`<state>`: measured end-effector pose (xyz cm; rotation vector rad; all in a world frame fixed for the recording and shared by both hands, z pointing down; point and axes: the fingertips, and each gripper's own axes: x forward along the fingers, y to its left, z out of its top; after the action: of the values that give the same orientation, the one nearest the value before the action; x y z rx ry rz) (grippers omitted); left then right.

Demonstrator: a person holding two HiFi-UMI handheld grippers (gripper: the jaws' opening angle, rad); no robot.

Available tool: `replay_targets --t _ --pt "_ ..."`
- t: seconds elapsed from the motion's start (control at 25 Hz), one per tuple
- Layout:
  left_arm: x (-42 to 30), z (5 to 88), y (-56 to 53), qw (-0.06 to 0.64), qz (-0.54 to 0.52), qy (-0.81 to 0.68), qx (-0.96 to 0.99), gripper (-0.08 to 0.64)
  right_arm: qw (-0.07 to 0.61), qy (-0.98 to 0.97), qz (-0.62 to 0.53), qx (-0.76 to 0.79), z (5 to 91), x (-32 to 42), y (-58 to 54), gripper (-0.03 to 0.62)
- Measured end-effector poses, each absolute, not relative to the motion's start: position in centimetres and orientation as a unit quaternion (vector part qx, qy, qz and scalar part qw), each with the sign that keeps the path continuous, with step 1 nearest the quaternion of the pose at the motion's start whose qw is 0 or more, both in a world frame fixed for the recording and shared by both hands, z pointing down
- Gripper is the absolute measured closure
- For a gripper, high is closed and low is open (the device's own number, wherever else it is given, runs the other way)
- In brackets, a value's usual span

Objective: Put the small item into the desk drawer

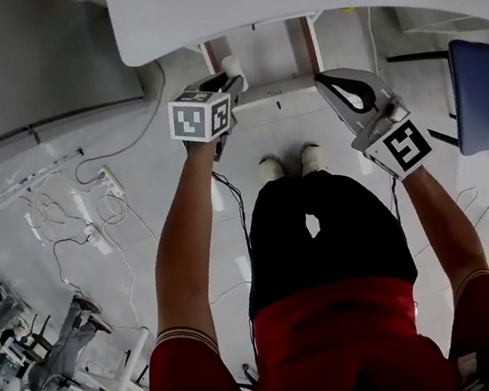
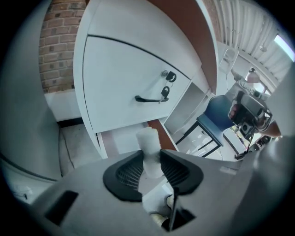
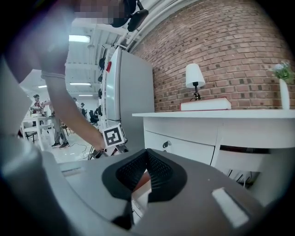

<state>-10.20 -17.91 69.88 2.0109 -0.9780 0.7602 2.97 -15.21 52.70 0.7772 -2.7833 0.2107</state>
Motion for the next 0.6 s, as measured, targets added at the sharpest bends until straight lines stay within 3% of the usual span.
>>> replay_targets --t 0.6 --pt "-9.1 79.1 -20.8 0.42 0.373 -0.349 0.75 0.436 0.117 -0.955 0.052 0.267 56.6 3.2 -16.4 0.58"
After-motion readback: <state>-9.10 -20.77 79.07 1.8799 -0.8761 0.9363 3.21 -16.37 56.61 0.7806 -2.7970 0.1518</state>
